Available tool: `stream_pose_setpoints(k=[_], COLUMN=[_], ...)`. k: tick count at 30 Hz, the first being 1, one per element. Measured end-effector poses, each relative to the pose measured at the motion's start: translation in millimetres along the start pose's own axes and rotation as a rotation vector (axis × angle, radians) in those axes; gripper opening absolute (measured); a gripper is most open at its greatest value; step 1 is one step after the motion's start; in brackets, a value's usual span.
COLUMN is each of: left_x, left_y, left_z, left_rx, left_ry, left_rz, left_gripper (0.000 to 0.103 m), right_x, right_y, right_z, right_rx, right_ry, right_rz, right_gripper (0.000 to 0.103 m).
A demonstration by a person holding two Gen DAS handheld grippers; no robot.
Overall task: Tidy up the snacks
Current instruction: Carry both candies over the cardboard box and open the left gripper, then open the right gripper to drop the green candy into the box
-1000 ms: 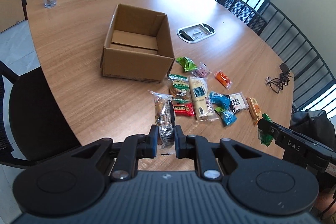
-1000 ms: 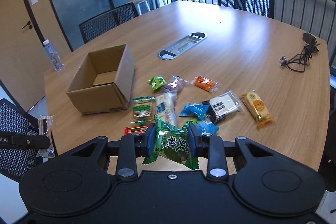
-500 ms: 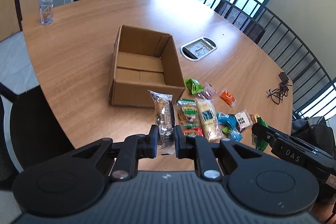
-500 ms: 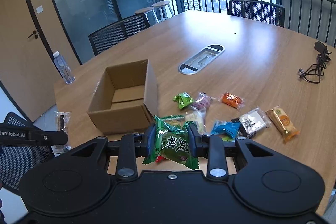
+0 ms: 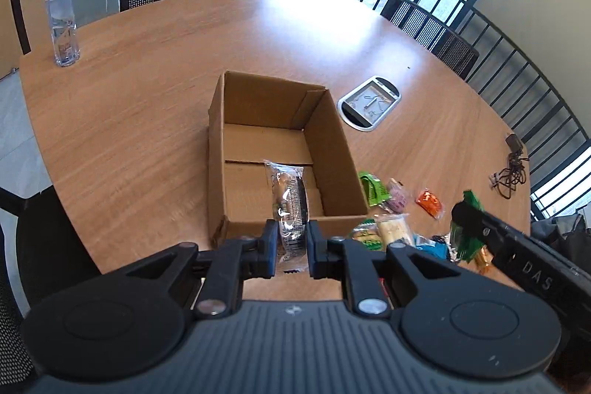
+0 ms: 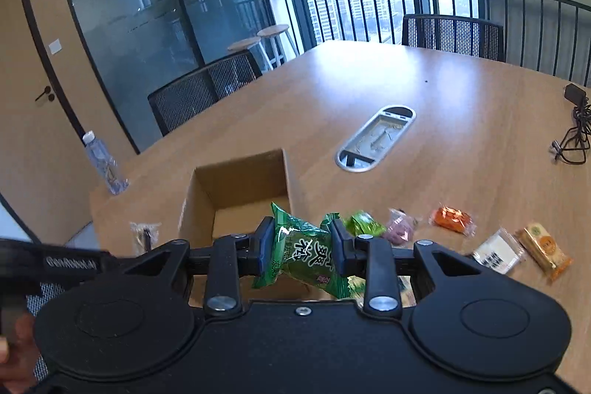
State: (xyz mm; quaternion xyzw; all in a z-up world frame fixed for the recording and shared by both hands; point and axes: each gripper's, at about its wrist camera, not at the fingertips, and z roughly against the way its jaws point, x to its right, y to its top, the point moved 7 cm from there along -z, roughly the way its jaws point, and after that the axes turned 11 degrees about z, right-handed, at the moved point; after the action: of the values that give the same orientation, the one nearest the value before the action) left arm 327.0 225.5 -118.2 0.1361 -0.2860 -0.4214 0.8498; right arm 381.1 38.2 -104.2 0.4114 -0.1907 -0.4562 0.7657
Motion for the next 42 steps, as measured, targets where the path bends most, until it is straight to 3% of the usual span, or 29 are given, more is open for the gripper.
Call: stream_pose_setpoints(k=[9,22,28,35,38,42], left_x=[-11,-21,-24,-40,-48,-53], left_y=[31,48,59,70,72,73], left_z=[-37,-76,-73,-59,-53,-50], left_rx=[-0.032,-0.092,-0.067,-0.028,-0.016,-0.008], left_ry=[0.020,0.055,0.060,0.101,0.109,0.121], left_rz=[-0.061,-0.114,-0.109,-0.094,-0.075,-0.056], left_gripper=[0.015,0.016,0.019,0.031,0.038,0.054], right_x=[-42,-45,-52,-60,-63,-65], right_y=[15,12,15,18,17,15], right_z=[-43,-92,-102,-111,-112,-108], right_rx=[0.028,-0.017,-0.026,-0.030,-0.030,-0.028], right_ry=[0.003,0.000,0.011,0.016,0.016,0.017], right_rz=[0.014,-0.063,-0.057,-0.077,-0.081,-0.092], right_gripper=[0.031,0.031,0.031,0.032,0.041,0.062])
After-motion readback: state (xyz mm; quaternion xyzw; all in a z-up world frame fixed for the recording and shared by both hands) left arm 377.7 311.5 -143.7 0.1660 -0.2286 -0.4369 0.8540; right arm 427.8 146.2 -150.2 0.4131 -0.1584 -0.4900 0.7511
